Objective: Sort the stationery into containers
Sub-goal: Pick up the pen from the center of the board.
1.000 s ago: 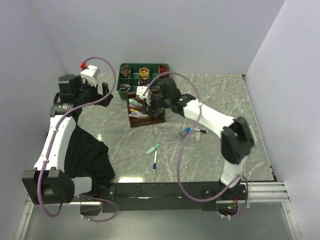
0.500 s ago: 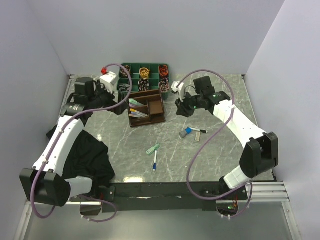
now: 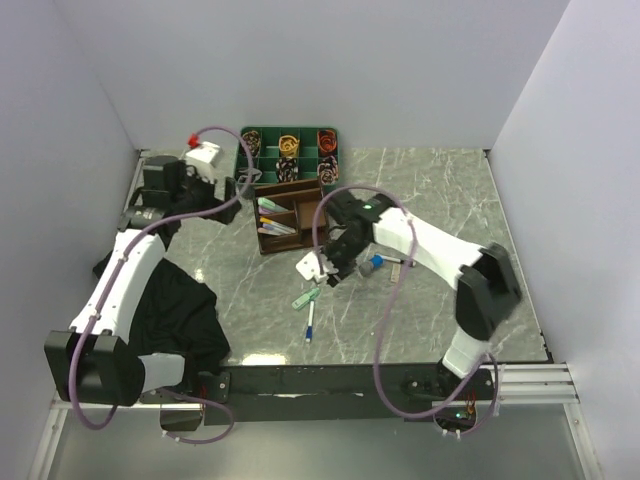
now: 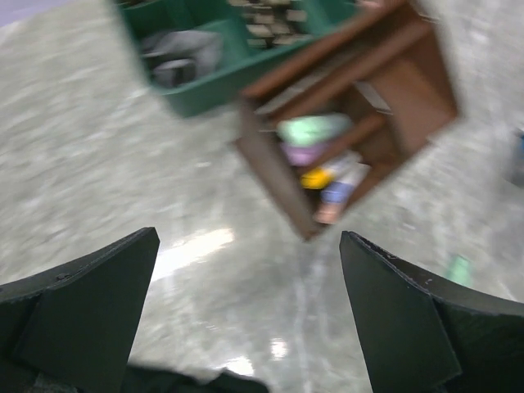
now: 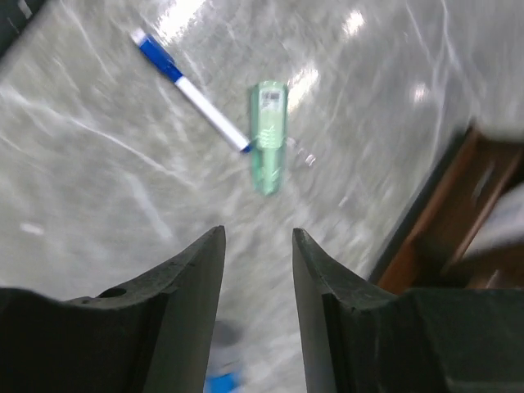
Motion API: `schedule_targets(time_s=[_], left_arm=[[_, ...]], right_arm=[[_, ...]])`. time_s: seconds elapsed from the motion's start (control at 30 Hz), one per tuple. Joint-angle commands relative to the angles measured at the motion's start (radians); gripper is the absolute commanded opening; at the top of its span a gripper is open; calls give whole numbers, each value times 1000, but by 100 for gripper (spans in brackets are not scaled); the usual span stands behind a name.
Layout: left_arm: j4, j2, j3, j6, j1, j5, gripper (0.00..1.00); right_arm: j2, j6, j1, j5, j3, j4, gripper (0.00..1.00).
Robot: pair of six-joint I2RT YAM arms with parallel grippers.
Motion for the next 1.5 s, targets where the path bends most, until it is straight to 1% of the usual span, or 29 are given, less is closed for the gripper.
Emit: schedule_targets(time_s=[0.0,0.1,0.2,0.27,0.3,0.33,0.4,0.5,0.6,0.67,0.7,0.8,1.0,1.17,1.47], left_arm=[[66,-1,47,1,79,-40,100],[70,-18,39,15,97,-60,99],[75,-46,20,24,113,-70,99],[77,-55,8,21,113,-73,99],[77,-67,5,18,113,-73,99],[77,-73,-2,13,137,-72,99],[81,-92,-10,9,145,-72,99],[78,-116,-24,2,157,-72,99],[73,-139,-38,-2,165,-73,100],[72,-152,-47,-10,171,-69,99],[70,-155,-52,-14,174,-67,99],[66,-167,-67,-21,179,-55,99],[66,-175,-91,-36,182,-35,99],[73,-179,-107,-47,182,-21,99],[70,-188,-131,-48,182,-9,100]], right_arm=[[146,-499,85,19,127,-142,47],[208,-625,158,57,147,-171,47],[252,-690,221,61,174,-227,44],[286,-717,249,74,190,-257,42],[294,-736,254,84,197,-274,40],[300,-743,261,109,194,-280,38],[305,-760,281,142,170,-276,36],[303,-777,295,180,128,-259,36],[299,-773,303,208,89,-215,36],[294,-759,310,208,53,-175,36],[288,-736,313,205,41,-129,36],[283,-713,324,190,21,-87,37],[272,-698,330,177,16,-54,37],[265,-720,329,171,16,-49,36],[233,-713,321,118,19,-1,34]])
